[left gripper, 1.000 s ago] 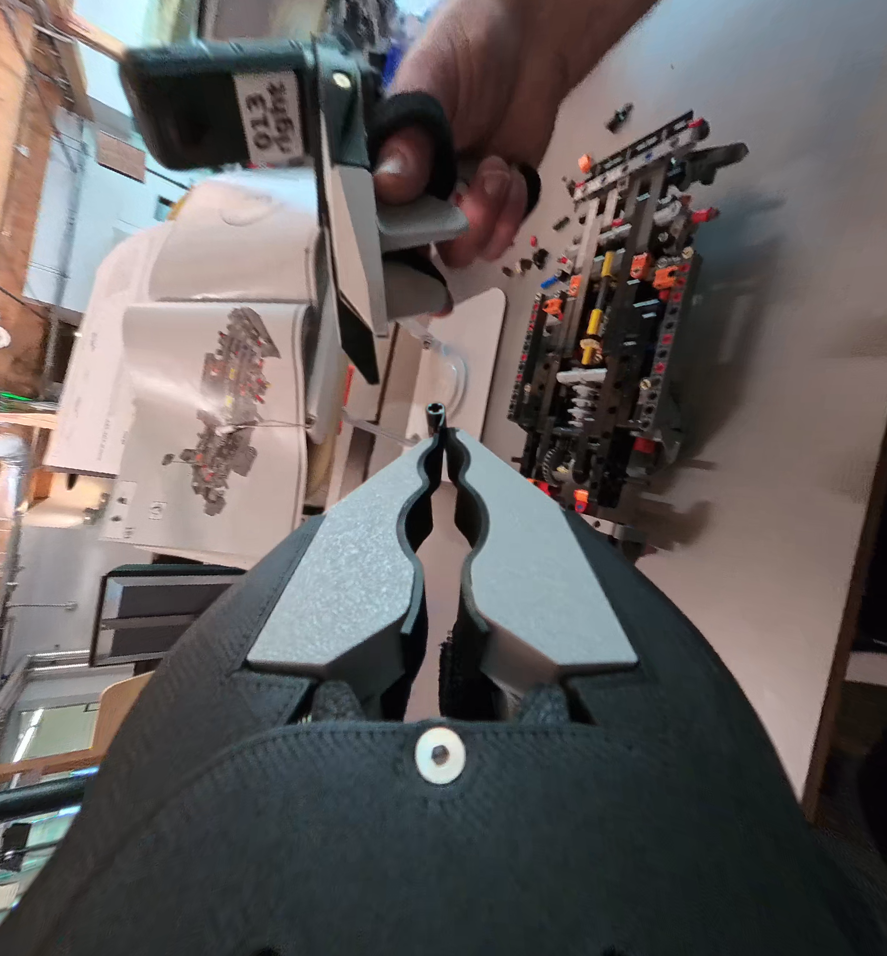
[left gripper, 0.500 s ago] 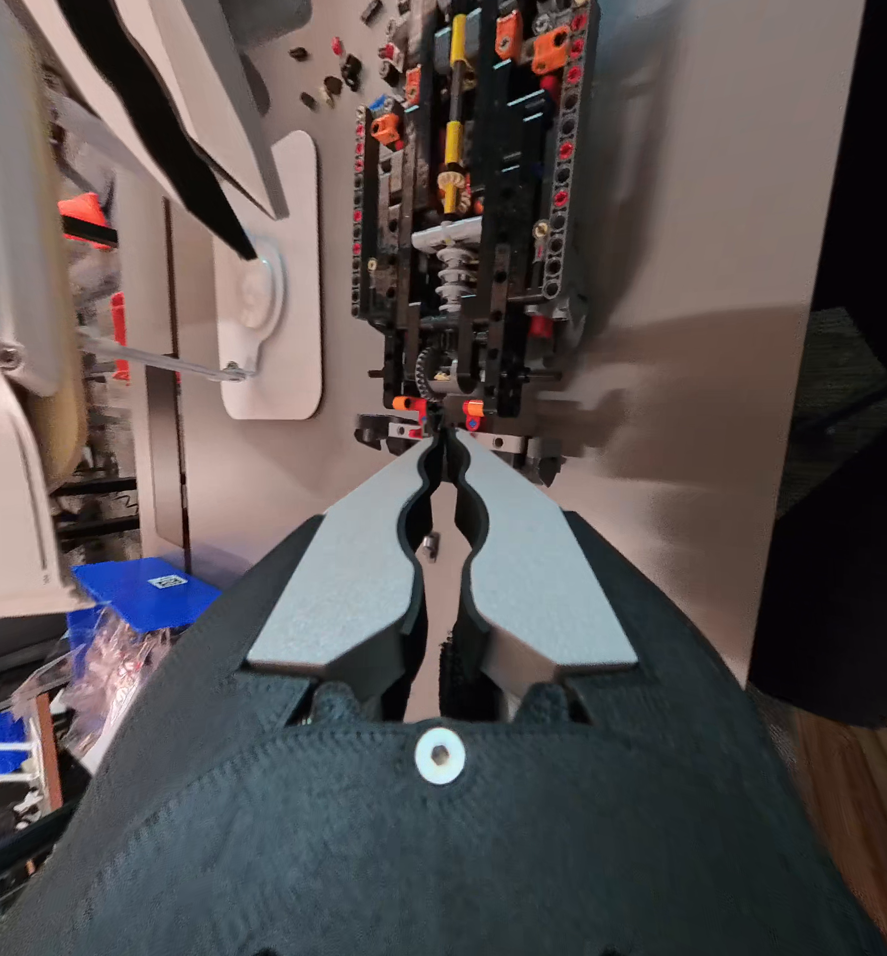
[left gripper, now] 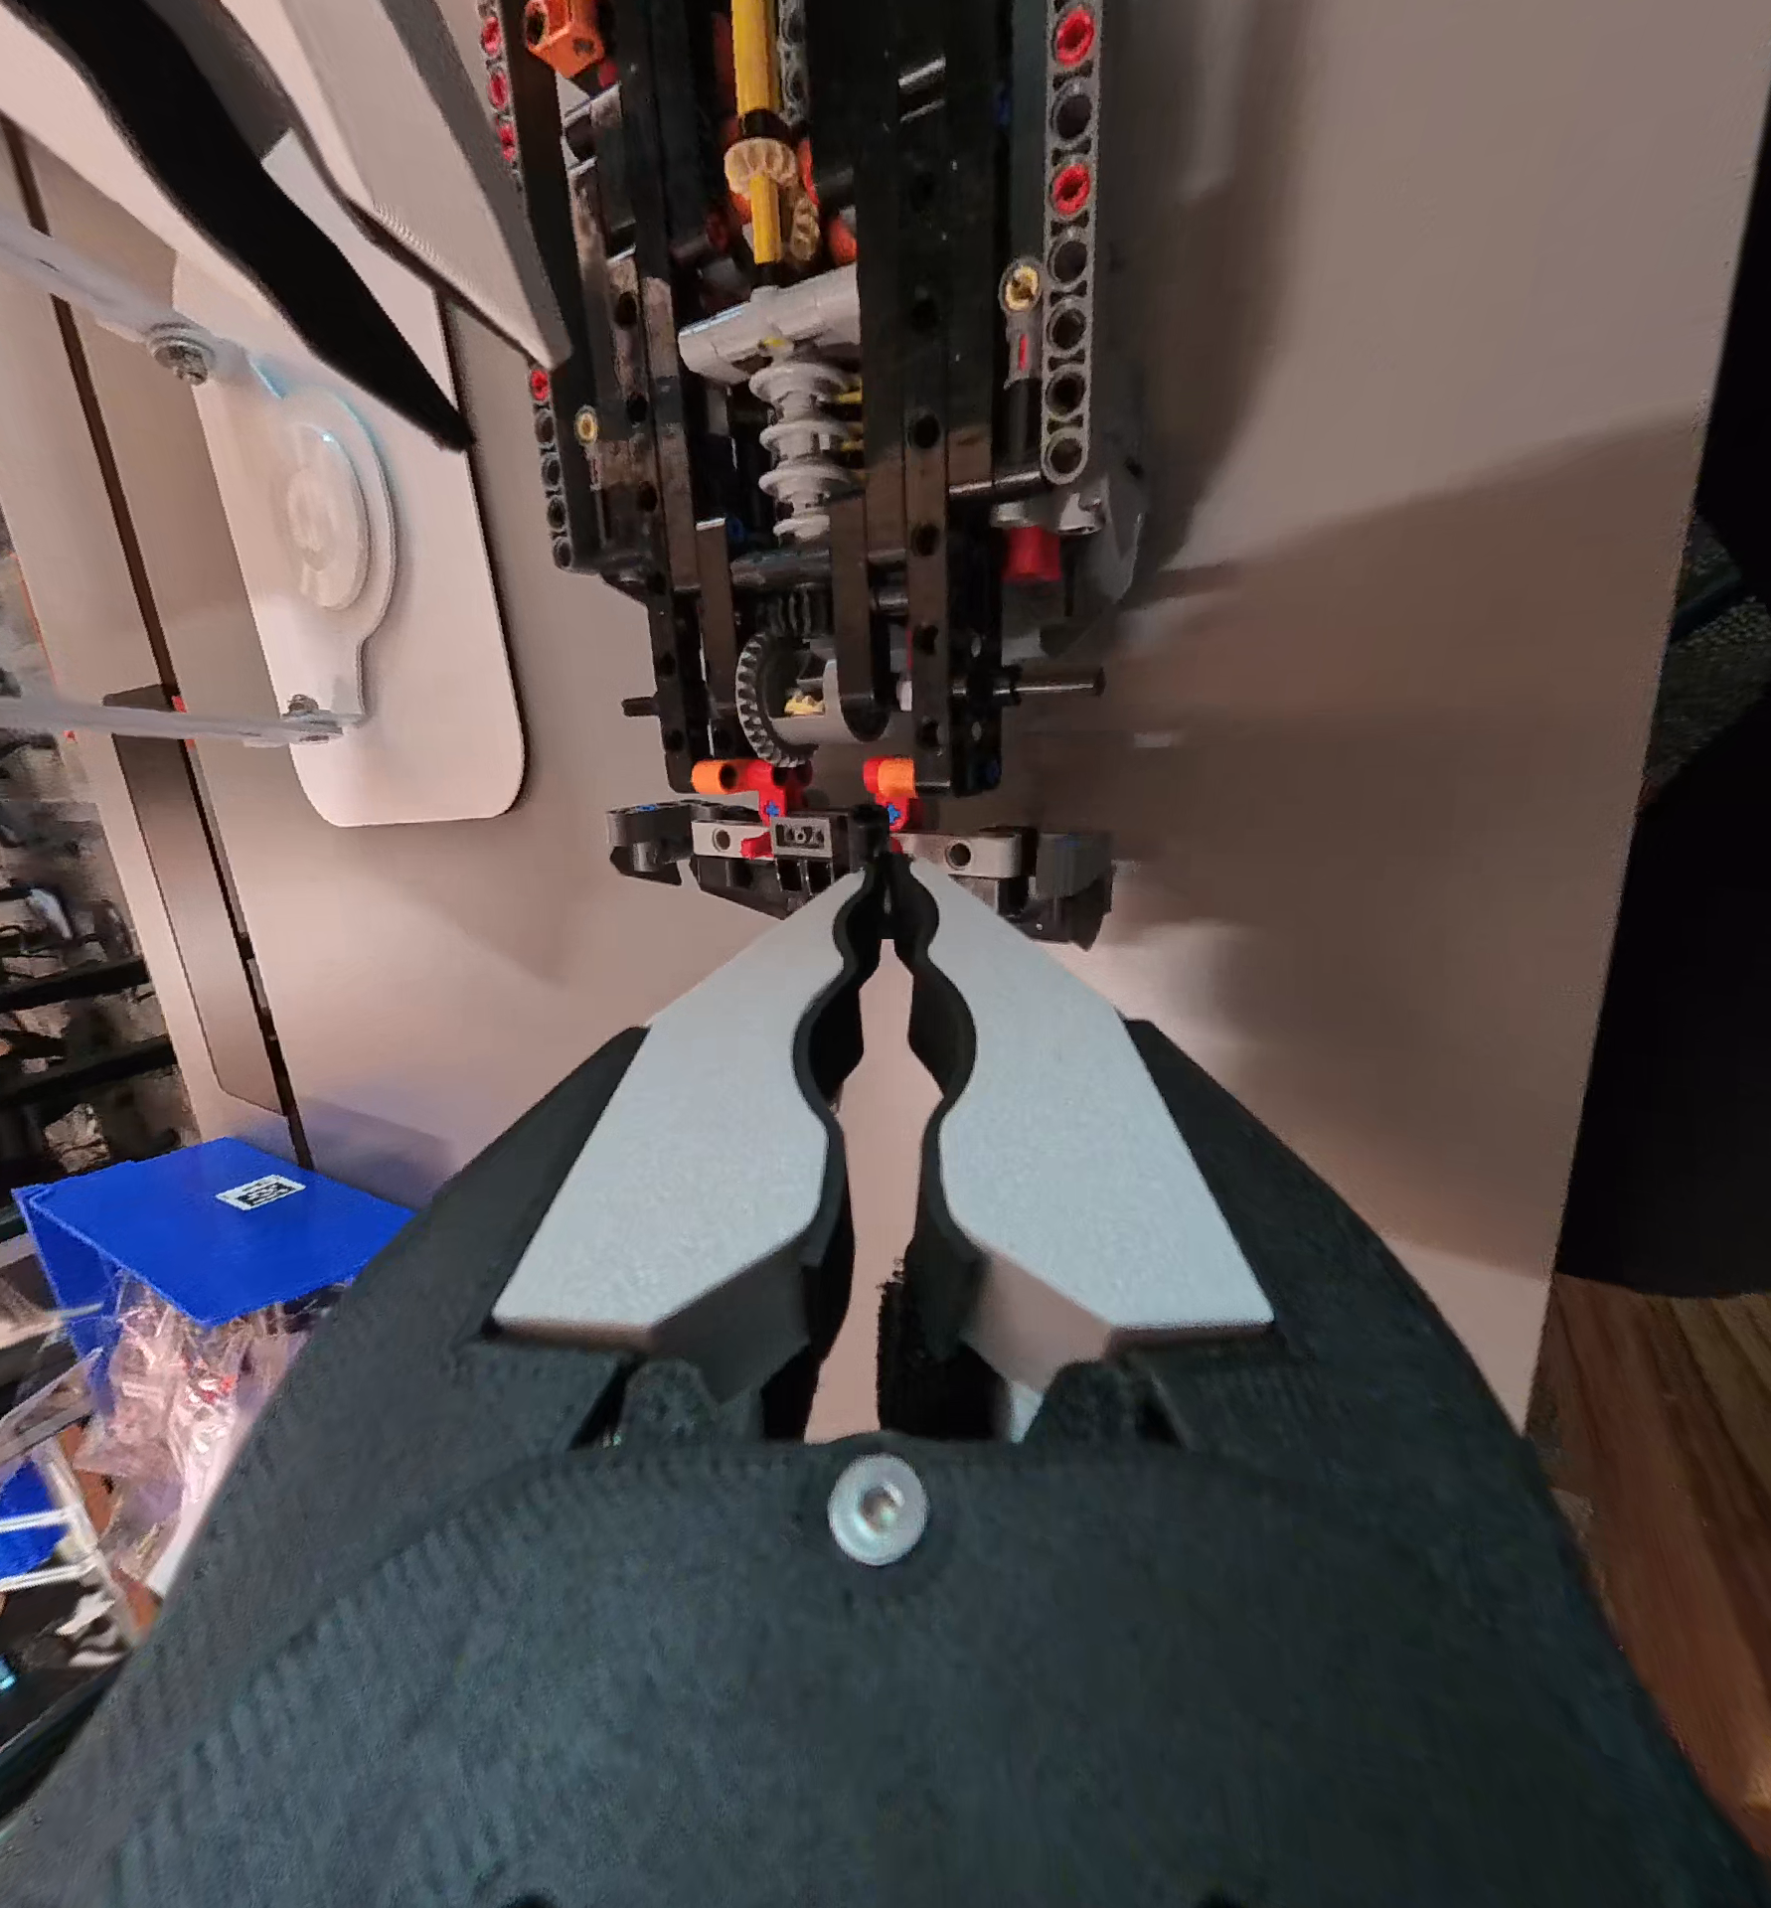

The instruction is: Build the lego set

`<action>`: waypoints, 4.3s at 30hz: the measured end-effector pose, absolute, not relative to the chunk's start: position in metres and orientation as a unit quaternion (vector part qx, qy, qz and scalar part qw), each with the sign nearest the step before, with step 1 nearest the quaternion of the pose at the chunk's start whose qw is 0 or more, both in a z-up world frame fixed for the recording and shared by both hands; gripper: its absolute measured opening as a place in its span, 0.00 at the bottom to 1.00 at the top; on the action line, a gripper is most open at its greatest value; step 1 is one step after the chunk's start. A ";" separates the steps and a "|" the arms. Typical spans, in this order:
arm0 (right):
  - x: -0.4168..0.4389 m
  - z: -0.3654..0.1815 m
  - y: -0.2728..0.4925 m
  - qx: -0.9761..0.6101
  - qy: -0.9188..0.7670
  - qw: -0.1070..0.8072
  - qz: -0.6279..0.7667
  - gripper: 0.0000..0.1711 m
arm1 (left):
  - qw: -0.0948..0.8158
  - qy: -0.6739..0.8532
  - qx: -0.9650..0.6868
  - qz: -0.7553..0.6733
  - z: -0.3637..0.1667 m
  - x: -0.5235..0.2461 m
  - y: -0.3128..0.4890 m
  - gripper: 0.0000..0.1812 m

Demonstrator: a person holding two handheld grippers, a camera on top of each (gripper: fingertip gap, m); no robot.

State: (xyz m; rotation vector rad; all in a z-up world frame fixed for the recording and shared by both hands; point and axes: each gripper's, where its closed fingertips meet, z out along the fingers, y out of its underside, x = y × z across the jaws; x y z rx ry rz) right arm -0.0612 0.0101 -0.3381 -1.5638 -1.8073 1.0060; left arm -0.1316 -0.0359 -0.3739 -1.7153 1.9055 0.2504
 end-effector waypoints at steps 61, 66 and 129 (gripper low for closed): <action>-0.080 -0.361 0.017 -0.563 -0.714 0.285 0.305 0.18 | 0.202 0.745 -0.626 0.108 -0.382 -0.137 -0.019 0.00; -0.084 -0.367 0.017 -0.561 -0.720 0.282 0.295 0.17 | 0.191 0.754 -0.618 0.116 -0.382 -0.137 -0.019 0.00; -0.083 -0.376 0.014 -0.556 -0.713 0.250 0.347 0.10 | 0.025 0.819 -0.573 -0.007 -0.381 -0.132 -0.008 0.00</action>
